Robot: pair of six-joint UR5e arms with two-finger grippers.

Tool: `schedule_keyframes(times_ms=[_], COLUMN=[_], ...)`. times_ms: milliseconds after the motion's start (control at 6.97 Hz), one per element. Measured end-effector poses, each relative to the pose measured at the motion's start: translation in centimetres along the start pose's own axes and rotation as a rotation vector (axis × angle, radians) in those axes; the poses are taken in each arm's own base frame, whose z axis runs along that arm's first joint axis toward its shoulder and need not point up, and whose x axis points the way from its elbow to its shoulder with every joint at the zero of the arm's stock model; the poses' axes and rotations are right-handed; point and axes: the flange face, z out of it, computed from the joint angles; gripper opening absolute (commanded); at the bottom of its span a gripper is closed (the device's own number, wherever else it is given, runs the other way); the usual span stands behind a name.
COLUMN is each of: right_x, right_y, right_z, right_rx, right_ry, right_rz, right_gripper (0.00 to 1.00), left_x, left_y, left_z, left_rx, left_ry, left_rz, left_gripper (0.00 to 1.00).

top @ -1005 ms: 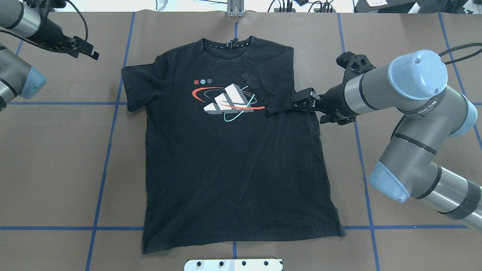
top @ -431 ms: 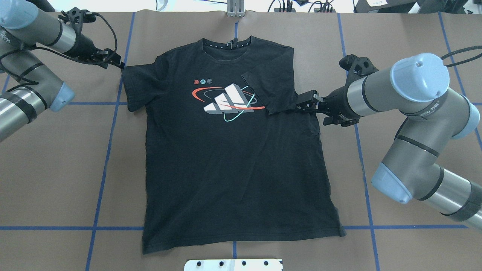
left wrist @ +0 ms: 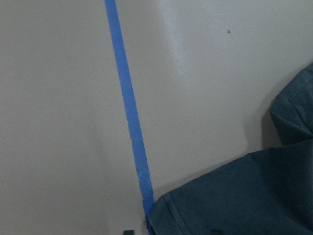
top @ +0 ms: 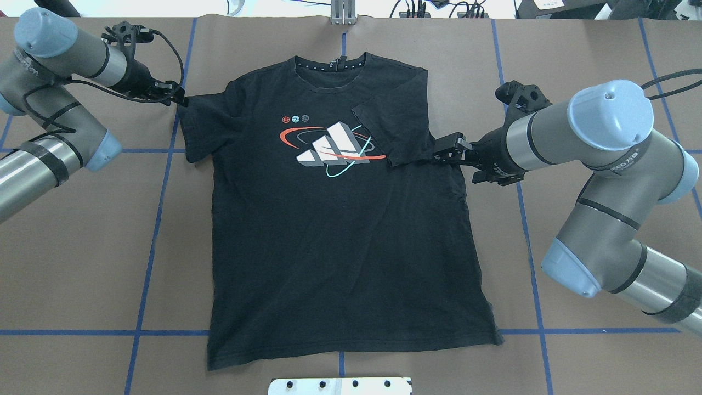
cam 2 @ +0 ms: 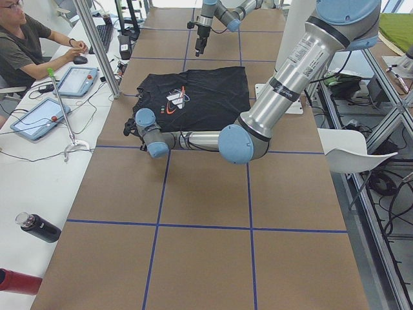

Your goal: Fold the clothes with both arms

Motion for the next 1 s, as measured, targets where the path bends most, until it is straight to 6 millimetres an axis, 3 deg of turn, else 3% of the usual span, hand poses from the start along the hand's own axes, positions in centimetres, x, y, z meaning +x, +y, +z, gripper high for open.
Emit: schedule_keyframes(times_ms=[1005], right_x=[0.14], right_y=[0.52], right_z=[1.0], right_rx=[0.003], right_ry=[0.012], right_rz=[-0.001], right_gripper=[1.0], left_x=[0.02], left_y=[-0.63], left_z=[0.77], left_rx=[0.003], left_ry=[-0.015], left_rz=[-0.004], left_gripper=[0.43])
